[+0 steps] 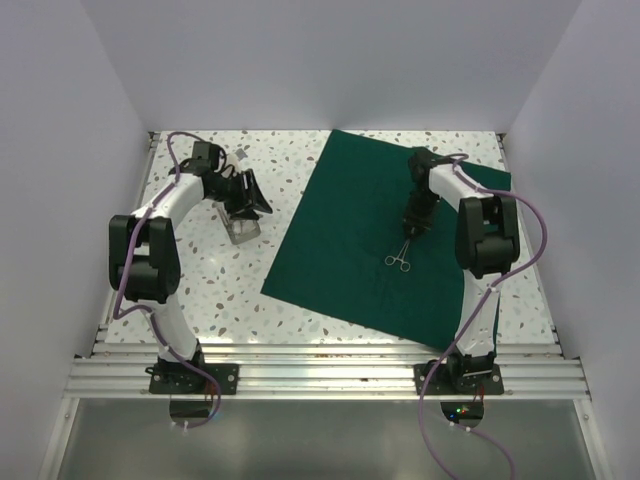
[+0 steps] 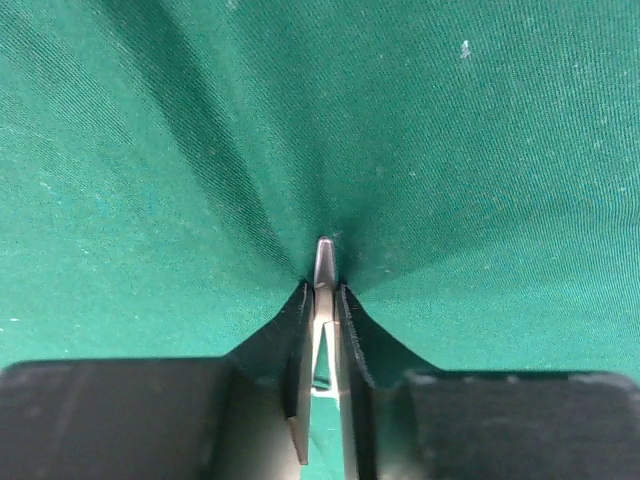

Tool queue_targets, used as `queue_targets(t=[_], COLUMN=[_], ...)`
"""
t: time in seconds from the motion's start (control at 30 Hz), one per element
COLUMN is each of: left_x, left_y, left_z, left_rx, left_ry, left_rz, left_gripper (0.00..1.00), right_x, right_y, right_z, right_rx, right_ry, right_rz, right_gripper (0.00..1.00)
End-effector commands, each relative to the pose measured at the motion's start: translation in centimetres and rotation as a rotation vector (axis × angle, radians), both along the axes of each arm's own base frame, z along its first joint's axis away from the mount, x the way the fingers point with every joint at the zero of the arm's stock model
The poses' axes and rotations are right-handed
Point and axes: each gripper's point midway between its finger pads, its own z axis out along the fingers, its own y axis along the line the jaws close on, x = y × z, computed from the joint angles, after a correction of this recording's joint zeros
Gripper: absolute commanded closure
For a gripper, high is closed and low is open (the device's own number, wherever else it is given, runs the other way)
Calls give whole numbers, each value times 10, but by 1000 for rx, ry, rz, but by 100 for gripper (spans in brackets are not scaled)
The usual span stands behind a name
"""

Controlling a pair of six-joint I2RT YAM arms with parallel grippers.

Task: Prepare the surgical pack

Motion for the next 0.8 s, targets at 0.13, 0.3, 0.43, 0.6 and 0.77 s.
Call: queue_targets(t=[0.13, 0.3, 0.43, 0.6, 0.77], left_x=[14, 12, 11, 8, 4], left_y=[-10, -20, -22, -27, -48], left_z=[22, 26, 26, 32, 52], left_rx=[-48, -86, -98, -117, -221], left_ry=[-85, -100, -97, -113, -185], left_rz=[-43, -79, -84, -106, -183], left_gripper=[42, 42, 41, 41, 39], right_x=[8, 18, 19, 22, 36], right_y=[-7, -10, -11, -9, 13], right_z=[11, 39, 47, 56, 79], right_rx=[-9, -25, -30, -13, 89], right_ry=[-42, -93, -103, -120, -224], right_rz=[-3, 22, 36, 60, 110], right_gripper=[96, 99, 99, 100, 100])
